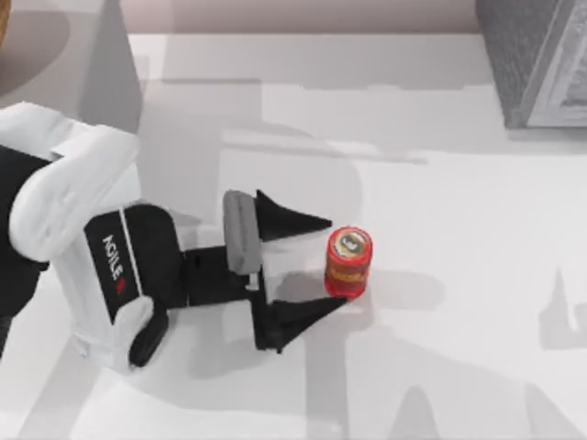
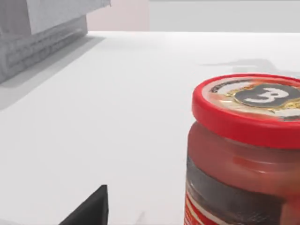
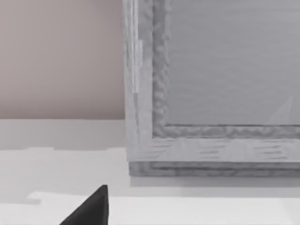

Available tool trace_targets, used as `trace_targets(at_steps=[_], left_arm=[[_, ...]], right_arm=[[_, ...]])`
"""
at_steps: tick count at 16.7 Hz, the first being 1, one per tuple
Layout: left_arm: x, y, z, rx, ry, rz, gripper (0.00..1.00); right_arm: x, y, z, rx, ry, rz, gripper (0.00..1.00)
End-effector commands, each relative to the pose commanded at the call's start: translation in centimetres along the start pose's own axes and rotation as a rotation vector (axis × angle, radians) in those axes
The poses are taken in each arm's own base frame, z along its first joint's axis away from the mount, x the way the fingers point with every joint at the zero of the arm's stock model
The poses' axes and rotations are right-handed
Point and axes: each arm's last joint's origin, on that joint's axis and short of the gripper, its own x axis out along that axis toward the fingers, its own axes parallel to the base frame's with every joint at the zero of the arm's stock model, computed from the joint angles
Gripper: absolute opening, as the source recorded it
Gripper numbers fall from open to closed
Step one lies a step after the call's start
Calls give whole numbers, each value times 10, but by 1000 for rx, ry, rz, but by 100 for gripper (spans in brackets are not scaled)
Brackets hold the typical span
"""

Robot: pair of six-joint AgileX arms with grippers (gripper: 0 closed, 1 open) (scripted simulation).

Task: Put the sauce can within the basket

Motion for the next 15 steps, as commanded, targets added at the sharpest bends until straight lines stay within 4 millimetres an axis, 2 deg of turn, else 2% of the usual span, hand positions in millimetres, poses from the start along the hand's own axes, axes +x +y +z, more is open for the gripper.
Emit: trace_targets(at_steps=[3,5,9,15], left_arm=[[28,-1,0,0,0,0,100],[40,-2,0,0,0,0,100],[42,-2,0,0,0,0,100],[42,-2,0,0,0,0,55]], right_arm=[[0,0,0,0,0,0,100],[0,0,0,0,0,0,100],[0,0,0,0,0,0,100],[0,0,0,0,0,0,100]])
